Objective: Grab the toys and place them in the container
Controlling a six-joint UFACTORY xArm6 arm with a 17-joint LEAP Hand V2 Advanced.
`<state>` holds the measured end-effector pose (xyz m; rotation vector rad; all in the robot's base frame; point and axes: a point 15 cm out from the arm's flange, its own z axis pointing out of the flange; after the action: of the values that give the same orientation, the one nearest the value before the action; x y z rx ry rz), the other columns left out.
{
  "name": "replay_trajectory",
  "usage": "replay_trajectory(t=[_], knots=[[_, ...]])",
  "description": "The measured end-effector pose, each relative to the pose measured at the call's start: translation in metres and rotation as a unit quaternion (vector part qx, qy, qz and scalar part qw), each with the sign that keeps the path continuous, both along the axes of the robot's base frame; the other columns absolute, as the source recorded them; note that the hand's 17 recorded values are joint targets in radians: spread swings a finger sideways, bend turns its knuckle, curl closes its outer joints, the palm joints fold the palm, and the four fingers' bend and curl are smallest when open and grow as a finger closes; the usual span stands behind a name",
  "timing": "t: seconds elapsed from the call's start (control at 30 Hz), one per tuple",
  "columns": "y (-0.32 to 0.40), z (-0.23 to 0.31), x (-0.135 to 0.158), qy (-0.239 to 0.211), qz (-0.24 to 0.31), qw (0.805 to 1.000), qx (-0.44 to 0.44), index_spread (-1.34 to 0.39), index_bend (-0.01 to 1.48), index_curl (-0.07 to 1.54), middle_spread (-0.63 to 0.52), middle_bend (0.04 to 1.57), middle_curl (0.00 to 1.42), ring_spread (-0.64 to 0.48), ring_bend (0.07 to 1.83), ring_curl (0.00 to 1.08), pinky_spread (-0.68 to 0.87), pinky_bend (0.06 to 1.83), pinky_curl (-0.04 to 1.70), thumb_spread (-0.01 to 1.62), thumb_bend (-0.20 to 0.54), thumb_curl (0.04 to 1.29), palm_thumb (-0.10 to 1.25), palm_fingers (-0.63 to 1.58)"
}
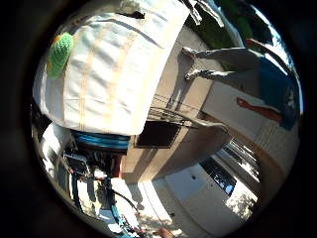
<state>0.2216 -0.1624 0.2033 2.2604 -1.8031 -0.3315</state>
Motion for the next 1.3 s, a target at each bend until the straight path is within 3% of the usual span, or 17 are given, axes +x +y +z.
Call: replay_trajectory(t=[0.43, 0.57, 0.73, 0.8, 0.87, 1.0, 1.17, 1.2, 1.3], knots=[[0.027, -0.02, 0.028, -0.04, 0.02, 0.999, 0.014, -0.15, 0.16, 0.23, 0.12, 0.16, 0.31, 0.27, 0.39, 0.34, 0.4, 0.53, 0.29, 1.17, -0.022, 0.31, 0.6, 0.01], [0.038, -0.032, 0.035, -0.034, 0.025, 0.999, 0.013, -0.14, 0.17, 0.24, 0.12, 0.17, 0.31, 0.27, 0.38, 0.34, 0.4, 0.53, 0.28, 1.16, -0.019, 0.32, 0.62, 0.03], [0.06, -0.05, 0.04, -0.024, 0.043, 0.999, 0.013, -0.1, 0.15, 0.23, 0.07, 0.2, 0.33, 0.26, 0.41, 0.33, 0.4, 0.51, 0.27, 1.15, -0.021, 0.32, 0.65, 0.12], [0.066, -0.054, 0.041, -0.02, 0.044, 0.999, 0.011, -0.06, 0.13, 0.22, 0.03, 0.22, 0.34, 0.25, 0.49, 0.35, 0.41, 0.55, 0.26, 1.14, -0.021, 0.32, 0.66, 0.29], [0.075, -0.06, 0.043, -0.013, 0.048, 0.999, 0.008, -0.08, 0.05, 0.17, -0.03, 0.33, 0.38, 0.19, 0.75, 0.41, 0.39, 0.67, 0.28, 1.13, -0.02, 0.33, 0.68, 0.64], [0.082, -0.061, 0.045, -0.01, 0.051, 0.999, 0.007, -0.19, 0.09, 0.11, -0.1, 0.61, 0.53, 0.1, 1.13, 0.58, 0.36, 0.76, 0.36, 1.12, -0.019, 0.34, 0.7, 0.76], [0.074, -0.048, 0.052, -0.036, 0.036, 0.999, 0.002, -0.27, 0.17, 0.05, -0.16, 0.79, 0.63, 0.04, 1.24, 0.64, 0.35, 1.01, 0.44, 1.11, -0.012, 0.36, 0.74, 1.0], [0.072, -0.047, 0.05, -0.035, 0.032, 0.999, 0.002, -0.3, 0.22, 0.05, -0.16, 0.84, 0.65, 0.03, 1.23, 0.65, 0.34, 1.11, 0.47, 1.11, 0.001, 0.37, 0.78, 1.15], [0.074, -0.043, 0.041, -0.017, 0.018, 1.0, 0.012, -0.35, 0.3, 0.05, -0.17, 0.9, 0.7, 0.0, 1.25, 0.68, 0.31, 1.22, 0.53, 1.1, 0.009, 0.39, 0.83, 1.19]])
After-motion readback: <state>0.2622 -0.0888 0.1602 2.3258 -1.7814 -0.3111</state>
